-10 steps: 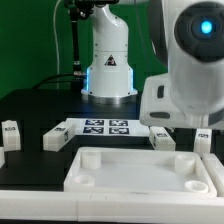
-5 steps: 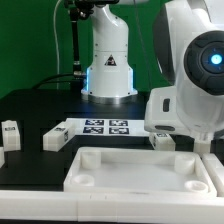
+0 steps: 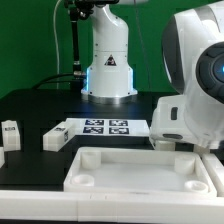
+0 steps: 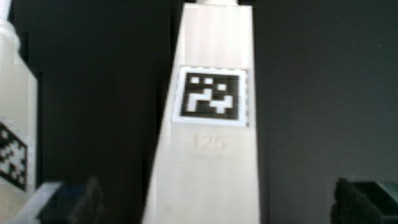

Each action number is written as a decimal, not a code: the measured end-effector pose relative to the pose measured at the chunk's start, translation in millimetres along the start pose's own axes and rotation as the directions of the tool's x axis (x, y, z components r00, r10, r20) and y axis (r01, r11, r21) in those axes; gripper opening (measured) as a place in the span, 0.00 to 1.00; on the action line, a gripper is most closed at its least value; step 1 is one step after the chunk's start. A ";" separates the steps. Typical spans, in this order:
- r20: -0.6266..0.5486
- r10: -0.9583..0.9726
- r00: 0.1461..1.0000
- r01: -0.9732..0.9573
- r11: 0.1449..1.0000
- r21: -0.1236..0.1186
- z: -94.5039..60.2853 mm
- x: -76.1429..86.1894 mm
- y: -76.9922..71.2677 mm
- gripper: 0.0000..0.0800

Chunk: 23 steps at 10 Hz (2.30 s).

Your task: Assemble desk

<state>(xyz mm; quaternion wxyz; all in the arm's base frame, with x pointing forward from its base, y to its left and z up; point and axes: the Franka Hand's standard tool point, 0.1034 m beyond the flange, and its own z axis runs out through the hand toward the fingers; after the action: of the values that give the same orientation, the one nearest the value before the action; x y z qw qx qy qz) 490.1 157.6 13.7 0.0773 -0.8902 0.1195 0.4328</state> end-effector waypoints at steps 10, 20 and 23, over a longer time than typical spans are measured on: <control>0.000 -0.030 1.000 0.030 1.000 0.000 2.1 1.8 2.6 0.36; -0.074 -0.200 0.977 0.203 0.979 0.027 -77.9 -42.2 20.5 0.36; -0.244 -0.249 0.937 0.260 0.965 0.014 -115.7 -34.1 24.4 0.36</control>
Offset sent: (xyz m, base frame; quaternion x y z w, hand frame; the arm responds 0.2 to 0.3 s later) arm 0.0008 -0.0025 -0.0041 -0.0094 0.0045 -0.0003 0.9999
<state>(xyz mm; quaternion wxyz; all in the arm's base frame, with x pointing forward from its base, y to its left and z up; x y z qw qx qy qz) 550.0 111.3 110.8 0.1382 -0.9419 0.0216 0.3053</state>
